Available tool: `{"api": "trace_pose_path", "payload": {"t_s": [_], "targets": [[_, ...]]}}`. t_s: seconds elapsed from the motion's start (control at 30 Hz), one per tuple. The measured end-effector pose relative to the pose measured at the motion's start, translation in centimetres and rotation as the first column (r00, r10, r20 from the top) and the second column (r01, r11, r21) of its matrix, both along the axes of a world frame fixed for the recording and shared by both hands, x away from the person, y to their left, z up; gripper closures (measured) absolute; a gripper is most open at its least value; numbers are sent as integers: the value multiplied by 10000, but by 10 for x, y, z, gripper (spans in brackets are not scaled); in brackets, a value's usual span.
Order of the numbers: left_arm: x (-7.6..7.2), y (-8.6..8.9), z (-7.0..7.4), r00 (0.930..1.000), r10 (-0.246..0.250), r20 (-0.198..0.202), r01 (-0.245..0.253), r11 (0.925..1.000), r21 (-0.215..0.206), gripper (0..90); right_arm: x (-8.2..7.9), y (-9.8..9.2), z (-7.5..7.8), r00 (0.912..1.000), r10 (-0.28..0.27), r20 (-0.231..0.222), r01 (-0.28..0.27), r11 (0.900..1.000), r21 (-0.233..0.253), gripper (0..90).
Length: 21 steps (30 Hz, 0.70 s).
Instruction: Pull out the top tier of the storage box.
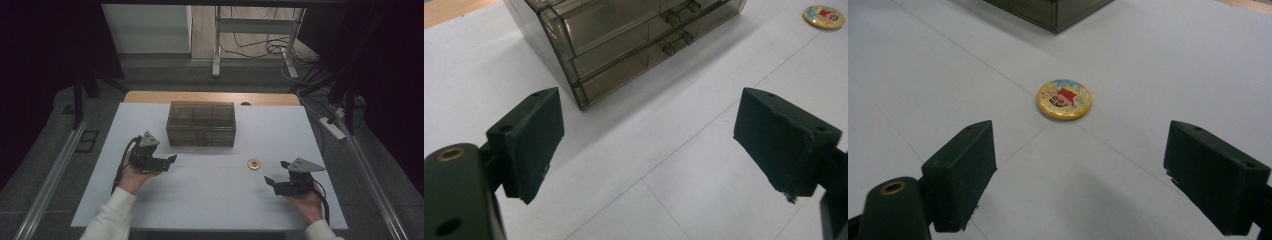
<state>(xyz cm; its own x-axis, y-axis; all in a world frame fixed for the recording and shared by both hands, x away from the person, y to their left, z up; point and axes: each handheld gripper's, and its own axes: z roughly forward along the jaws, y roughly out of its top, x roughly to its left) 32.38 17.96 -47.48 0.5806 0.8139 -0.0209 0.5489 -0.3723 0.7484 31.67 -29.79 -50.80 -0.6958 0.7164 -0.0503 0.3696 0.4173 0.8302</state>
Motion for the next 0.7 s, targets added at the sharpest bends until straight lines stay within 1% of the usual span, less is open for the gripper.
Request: {"api": "trace_pose_path", "payload": {"t_s": [0.23, 0.37, 0.7], "targets": [[3, 3, -1, 9999, 126, -57, -127, 9999, -108, 126, 5, 12, 2, 9998, 171, 125, -171, 9999, -15, 138], [4, 4, -1, 9999, 77, -76, -77, 9999, -72, 127, 8, 19, 5, 9993, 328, 162, -328, 9995, 3, 137], [6, 3, 0, 9999, 138, -17, -138, 9998, -154, 130, 13, 28, 8, 9986, 510, 150, -512, 9986, 125, 138]]}}
